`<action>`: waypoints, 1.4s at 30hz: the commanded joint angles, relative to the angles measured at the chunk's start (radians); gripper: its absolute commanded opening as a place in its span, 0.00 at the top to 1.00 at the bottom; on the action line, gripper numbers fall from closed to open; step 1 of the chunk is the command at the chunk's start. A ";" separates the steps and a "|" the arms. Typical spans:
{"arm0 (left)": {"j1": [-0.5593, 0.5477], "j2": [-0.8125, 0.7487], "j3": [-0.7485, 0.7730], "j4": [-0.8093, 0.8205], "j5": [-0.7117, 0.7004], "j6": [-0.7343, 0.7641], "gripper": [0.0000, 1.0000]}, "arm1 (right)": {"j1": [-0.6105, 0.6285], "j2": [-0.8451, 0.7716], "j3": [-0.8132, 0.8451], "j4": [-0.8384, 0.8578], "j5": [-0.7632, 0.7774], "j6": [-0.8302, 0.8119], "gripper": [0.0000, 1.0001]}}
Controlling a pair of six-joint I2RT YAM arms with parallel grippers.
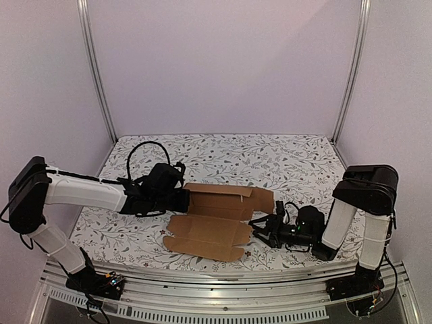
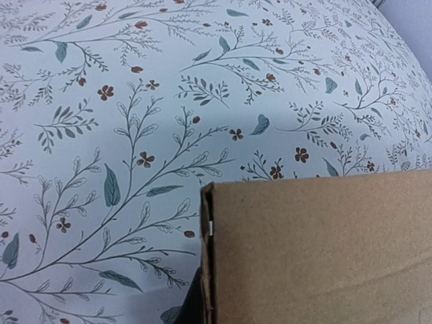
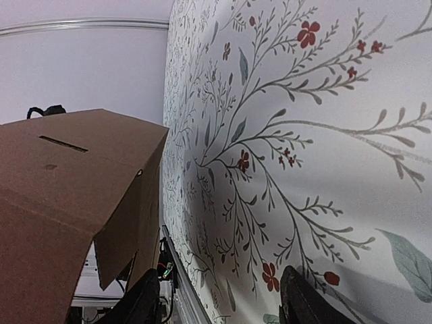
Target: Fold the paper box
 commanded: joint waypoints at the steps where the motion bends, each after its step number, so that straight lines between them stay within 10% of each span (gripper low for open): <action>1: -0.009 -0.025 0.030 -0.036 -0.018 0.022 1.00 | 0.006 0.060 0.026 0.002 -0.016 -0.011 0.43; 16: 0.068 -0.071 0.034 -0.070 -0.055 0.020 1.00 | 0.006 0.040 0.067 0.002 -0.056 -0.020 0.94; 22: 0.103 -0.087 -0.004 -0.060 -0.041 0.007 1.00 | 0.004 -0.023 0.064 0.001 -0.042 -0.030 0.73; 42: 0.141 -0.151 -0.091 -0.026 0.048 -0.043 1.00 | 0.000 -0.052 0.208 0.000 -0.058 -0.032 0.54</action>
